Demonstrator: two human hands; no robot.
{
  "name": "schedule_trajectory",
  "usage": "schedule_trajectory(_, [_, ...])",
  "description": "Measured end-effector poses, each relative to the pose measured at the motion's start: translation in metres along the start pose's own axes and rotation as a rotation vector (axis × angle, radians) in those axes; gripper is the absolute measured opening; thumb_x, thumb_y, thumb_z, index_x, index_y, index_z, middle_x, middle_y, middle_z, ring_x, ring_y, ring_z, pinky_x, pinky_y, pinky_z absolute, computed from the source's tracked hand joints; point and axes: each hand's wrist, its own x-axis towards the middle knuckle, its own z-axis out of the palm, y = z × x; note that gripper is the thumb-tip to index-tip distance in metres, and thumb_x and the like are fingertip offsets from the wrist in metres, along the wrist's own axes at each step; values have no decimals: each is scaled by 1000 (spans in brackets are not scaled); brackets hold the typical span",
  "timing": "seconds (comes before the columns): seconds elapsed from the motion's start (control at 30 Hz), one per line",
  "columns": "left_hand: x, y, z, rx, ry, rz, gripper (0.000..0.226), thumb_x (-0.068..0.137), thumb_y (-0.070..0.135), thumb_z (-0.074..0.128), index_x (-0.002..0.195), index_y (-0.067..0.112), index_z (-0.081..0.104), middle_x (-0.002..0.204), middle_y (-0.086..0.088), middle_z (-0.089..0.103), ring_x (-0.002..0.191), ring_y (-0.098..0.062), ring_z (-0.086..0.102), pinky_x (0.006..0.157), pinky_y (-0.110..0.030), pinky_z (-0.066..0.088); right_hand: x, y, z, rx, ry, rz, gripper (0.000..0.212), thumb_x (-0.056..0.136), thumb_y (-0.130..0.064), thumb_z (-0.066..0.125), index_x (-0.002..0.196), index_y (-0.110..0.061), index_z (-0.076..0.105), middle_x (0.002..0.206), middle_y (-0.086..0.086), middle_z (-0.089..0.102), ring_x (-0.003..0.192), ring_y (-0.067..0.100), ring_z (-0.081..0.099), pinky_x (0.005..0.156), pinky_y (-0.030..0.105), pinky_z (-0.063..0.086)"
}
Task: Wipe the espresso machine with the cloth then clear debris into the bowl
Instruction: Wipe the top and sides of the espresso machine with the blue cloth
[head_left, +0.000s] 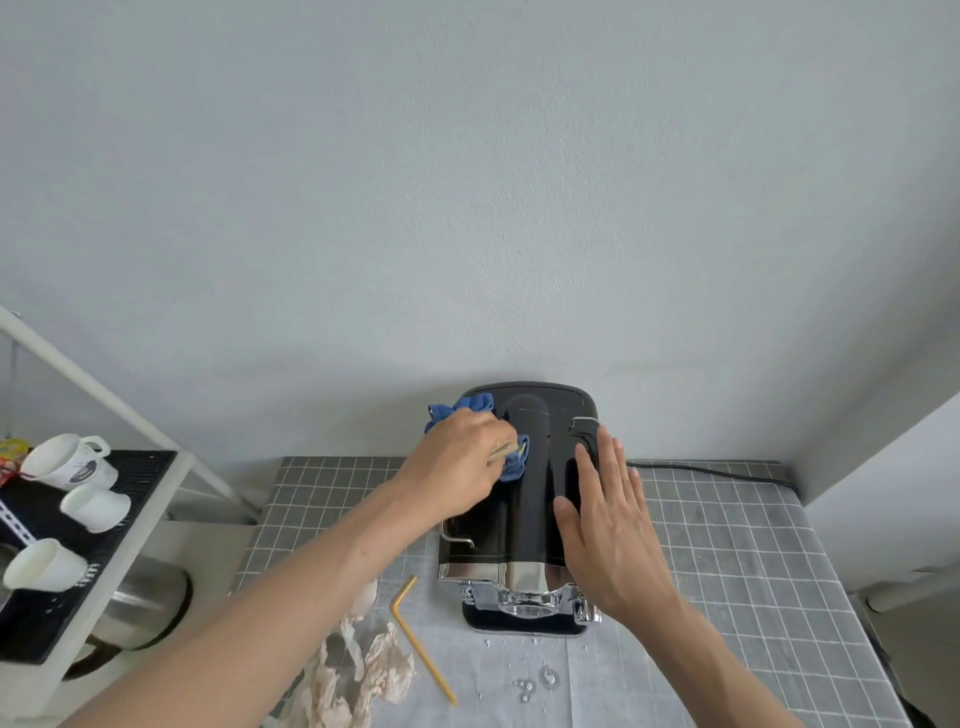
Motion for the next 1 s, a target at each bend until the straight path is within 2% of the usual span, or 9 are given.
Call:
schedule_trajectory(0.07, [10, -1, 2, 13, 66, -43, 8, 91, 8, 64, 94, 14, 68, 95, -2, 66, 87, -24, 55, 67, -38, 44, 1, -1, -1, -1, -7, 4, 63, 111, -37, 27, 166, -10, 12, 174, 9, -17, 160, 22, -19, 131, 42, -4])
schedule_trajectory(0.17, [15, 0, 7, 13, 146, -75, 18, 94, 11, 65, 111, 15, 68, 106, -4, 68, 98, -26, 59, 75, -44, 52, 1, -3, -2, 8, -18, 13, 63, 111, -36, 29, 166, -10, 11, 174, 8, -18, 160, 22, -19, 131, 42, -4])
schedule_trajectory(0.27, [7, 1, 10, -22, 157, -70, 14, 94, 14, 66, 107, 19, 68, 97, 0, 69, 90, -23, 60, 72, -42, 52, 0, -4, -3, 16, -23, 15, 64, 111, -35, 31, 166, -10, 11, 174, 8, -18, 161, 23, -18, 131, 42, -4])
schedule_trajectory(0.4, [-10, 4, 2, -95, 79, -70, 15, 88, 24, 72, 103, 27, 71, 88, 8, 72, 79, -14, 61, 69, -38, 53, 1, -6, -6, 32, -44, 25, 64, 111, -33, 32, 166, -9, 9, 173, 9, -20, 161, 25, -17, 131, 43, -4])
schedule_trajectory(0.53, [-32, 16, -8, -75, -11, -32, 21, 84, 32, 70, 104, 32, 72, 94, 14, 70, 82, -6, 58, 75, -30, 52, 1, -5, -7, 33, -54, 28, 65, 111, -35, 31, 166, -9, 8, 173, 9, -21, 161, 25, -18, 131, 44, -4])
schedule_trajectory(0.7, [-64, 25, -8, -95, -115, 27, 18, 82, 32, 66, 100, 34, 69, 92, 20, 65, 88, -2, 55, 81, -23, 50, 1, -5, -7, 46, -56, 26, 65, 111, -33, 31, 166, -8, 8, 173, 9, -21, 161, 26, -17, 132, 45, -3])
schedule_trajectory(0.83, [-66, 26, -8, -143, -137, 49, 20, 84, 26, 67, 102, 30, 71, 93, 21, 64, 89, 4, 53, 80, -12, 42, -1, 0, -6, 83, -41, 1, 64, 110, -27, 31, 166, -8, 5, 173, 4, -21, 160, 19, -20, 131, 41, -6])
schedule_trajectory(0.9, [-60, 24, -5, -179, -100, 32, 20, 84, 25, 70, 104, 29, 73, 97, 18, 67, 89, 2, 56, 79, -16, 46, -2, 5, -7, 107, -28, -13, 64, 110, -24, 32, 166, -9, 6, 174, 1, -18, 159, 15, -20, 131, 38, -8])
schedule_trajectory(1.0, [-40, 22, 0, -230, -27, -16, 18, 83, 16, 74, 100, 24, 73, 95, 10, 69, 81, -7, 59, 73, -30, 51, -2, 10, -10, 120, -29, -17, 63, 110, -24, 31, 167, -12, 8, 175, -2, -13, 159, 12, -19, 131, 38, -7])
